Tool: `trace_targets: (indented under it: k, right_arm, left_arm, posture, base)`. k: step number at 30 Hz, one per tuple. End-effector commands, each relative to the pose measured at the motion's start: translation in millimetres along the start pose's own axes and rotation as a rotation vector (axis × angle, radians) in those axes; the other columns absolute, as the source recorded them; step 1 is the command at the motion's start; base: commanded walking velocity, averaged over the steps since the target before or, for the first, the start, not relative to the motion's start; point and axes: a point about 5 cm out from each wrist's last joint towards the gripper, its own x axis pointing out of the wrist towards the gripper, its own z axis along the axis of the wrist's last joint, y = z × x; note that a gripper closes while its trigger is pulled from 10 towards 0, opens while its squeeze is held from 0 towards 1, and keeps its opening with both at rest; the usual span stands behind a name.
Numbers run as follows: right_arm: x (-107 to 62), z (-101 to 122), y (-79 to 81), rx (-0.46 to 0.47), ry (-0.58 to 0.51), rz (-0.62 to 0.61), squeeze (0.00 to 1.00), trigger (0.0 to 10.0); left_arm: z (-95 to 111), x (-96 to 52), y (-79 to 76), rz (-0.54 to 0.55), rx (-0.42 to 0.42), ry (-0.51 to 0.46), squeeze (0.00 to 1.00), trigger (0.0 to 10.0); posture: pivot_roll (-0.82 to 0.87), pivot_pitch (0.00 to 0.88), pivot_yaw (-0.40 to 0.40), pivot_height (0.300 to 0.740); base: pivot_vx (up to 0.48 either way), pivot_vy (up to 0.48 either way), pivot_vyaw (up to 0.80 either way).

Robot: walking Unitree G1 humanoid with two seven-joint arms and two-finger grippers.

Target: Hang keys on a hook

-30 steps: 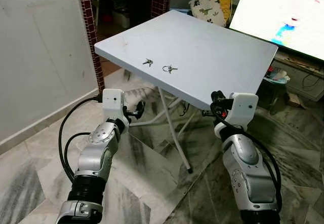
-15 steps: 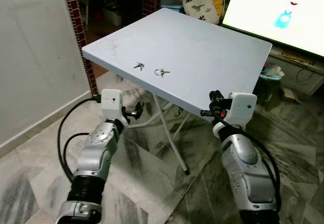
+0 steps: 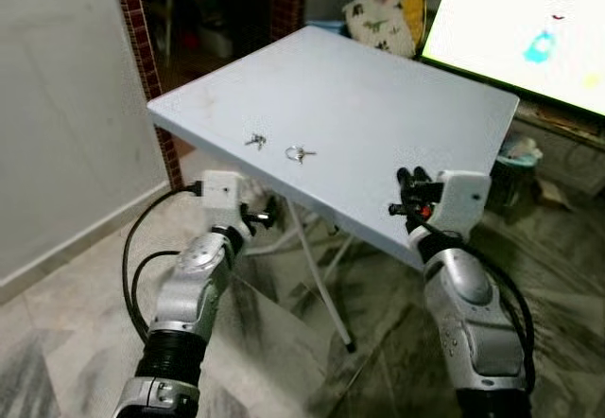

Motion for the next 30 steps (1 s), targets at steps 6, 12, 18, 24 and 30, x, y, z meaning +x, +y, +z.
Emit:
trace_targets:
  k: [6, 12, 18, 24, 30]
  right_arm:
    - [1.3, 3, 6.9, 0.011, -0.011, 0.041, 1.0, 10.0]
    - [-6.1, -5, 14.0, 0.046, 0.011, 0.096, 0.0, 0.0]
    - [-4.9, -4, 17.2, 0.041, 0.005, 0.111, 0.0, 0.0]
    - [-3.1, -3, 19.3, 0.004, 0.008, 0.133, 0.0, 8.0]
    - [-3.2, -1, 22.3, 0.024, -0.005, 0.152, 1.0, 10.0]
  left_arm:
    - [4, -2.4, 10.4, 0.061, 0.011, -0.026, 0.0, 10.0]
    - [7, -4.1, 11.6, 0.076, 0.053, -0.056, 0.0, 10.0]
    - [6, -5.3, 11.0, 0.083, 0.049, -0.065, 0.0, 10.0]
    - [7, -5.3, 9.9, 0.081, 0.05, -0.078, 0.0, 10.0]
    - [10, -9.2, 11.0, 0.081, 0.063, -0.099, 0.0, 10.0]
  posture:
    - [0.02, 0.0, -0.088, 0.74]
    - [0.02, 0.0, -0.089, 0.74]
    - [0.02, 0.0, -0.089, 0.74]
    - [0.03, 0.0, -0.092, 0.74]
    - [0.04, 0.0, -0.087, 0.74]
  base:
    - [0.081, 0.0, 0.0]
    - [0.0, 0.0, 0.0]
    - [0.0, 0.0, 0.0]
    - [0.0, 0.0, 0.0]
    - [0.0, 0.0, 0.0]
